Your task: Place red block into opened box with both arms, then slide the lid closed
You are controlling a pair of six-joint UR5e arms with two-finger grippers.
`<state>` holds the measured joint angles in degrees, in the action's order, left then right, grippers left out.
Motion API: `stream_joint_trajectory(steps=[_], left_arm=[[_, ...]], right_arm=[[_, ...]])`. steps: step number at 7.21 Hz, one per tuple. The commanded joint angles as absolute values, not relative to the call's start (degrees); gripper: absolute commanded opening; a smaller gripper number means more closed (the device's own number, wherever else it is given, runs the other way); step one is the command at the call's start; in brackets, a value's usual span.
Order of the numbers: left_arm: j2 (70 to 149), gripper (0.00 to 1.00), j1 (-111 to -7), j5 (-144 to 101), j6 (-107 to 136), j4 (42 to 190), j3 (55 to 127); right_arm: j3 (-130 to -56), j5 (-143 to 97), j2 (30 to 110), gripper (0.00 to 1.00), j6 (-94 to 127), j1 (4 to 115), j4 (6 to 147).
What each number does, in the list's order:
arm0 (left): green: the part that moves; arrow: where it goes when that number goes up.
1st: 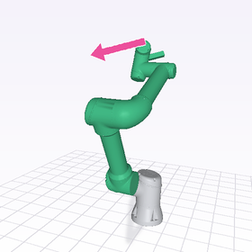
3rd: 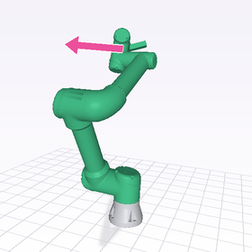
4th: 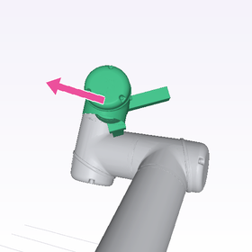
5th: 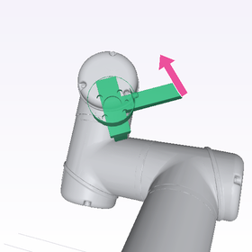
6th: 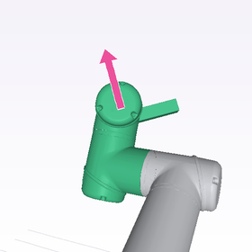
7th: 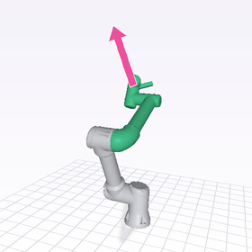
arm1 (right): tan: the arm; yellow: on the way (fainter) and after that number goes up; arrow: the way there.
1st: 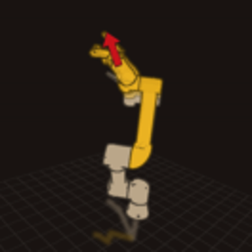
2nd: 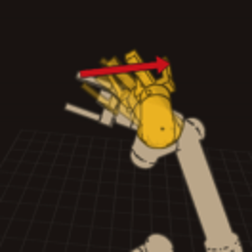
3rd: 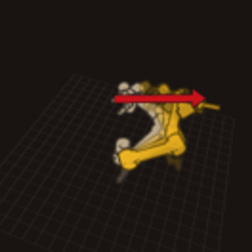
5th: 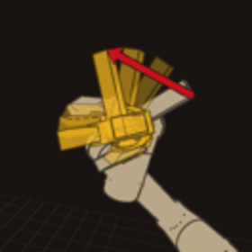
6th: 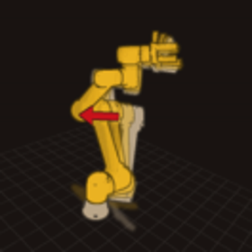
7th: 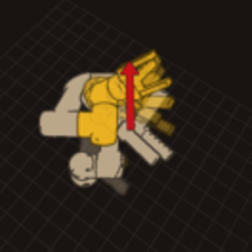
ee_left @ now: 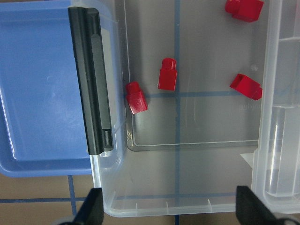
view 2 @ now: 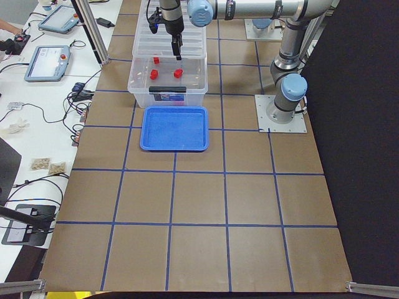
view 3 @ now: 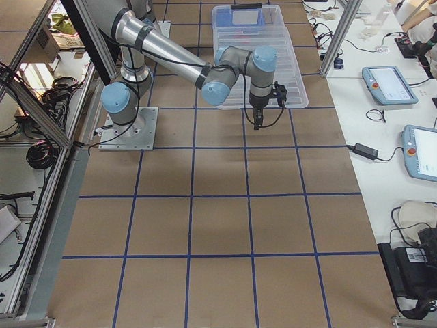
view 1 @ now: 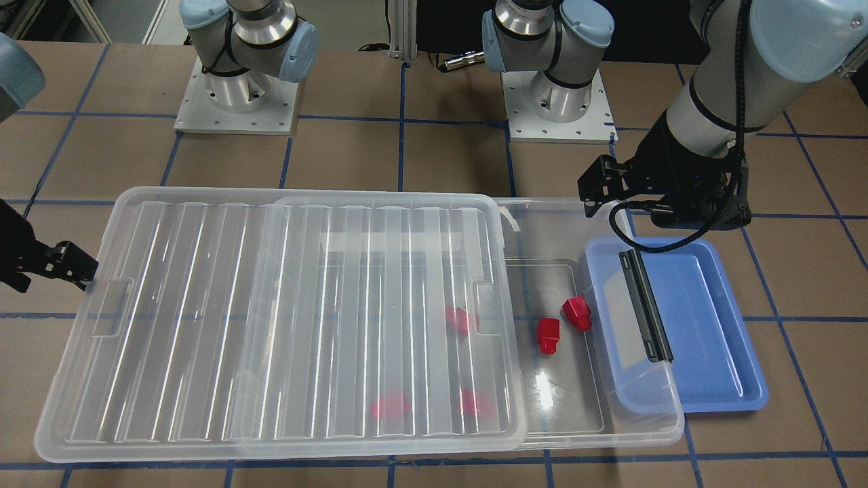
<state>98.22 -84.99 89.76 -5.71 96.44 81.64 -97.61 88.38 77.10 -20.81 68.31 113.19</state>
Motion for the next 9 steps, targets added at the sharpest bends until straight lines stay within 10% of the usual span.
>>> stream_joint_trajectory(steps=[1,9], left_arm=[[98.0,1.0,-85.0,89.8,-5.7,96.5,81.7],[98.0,1.0,-85.0,89.8,-5.7,96.4,81.7]], right_arm=[[-97.6,86.9,77.1,1.0,-20.2,72.1,113.2],[-97.3,85.5,77.3,1.0,-6.2,83.8,113.7]])
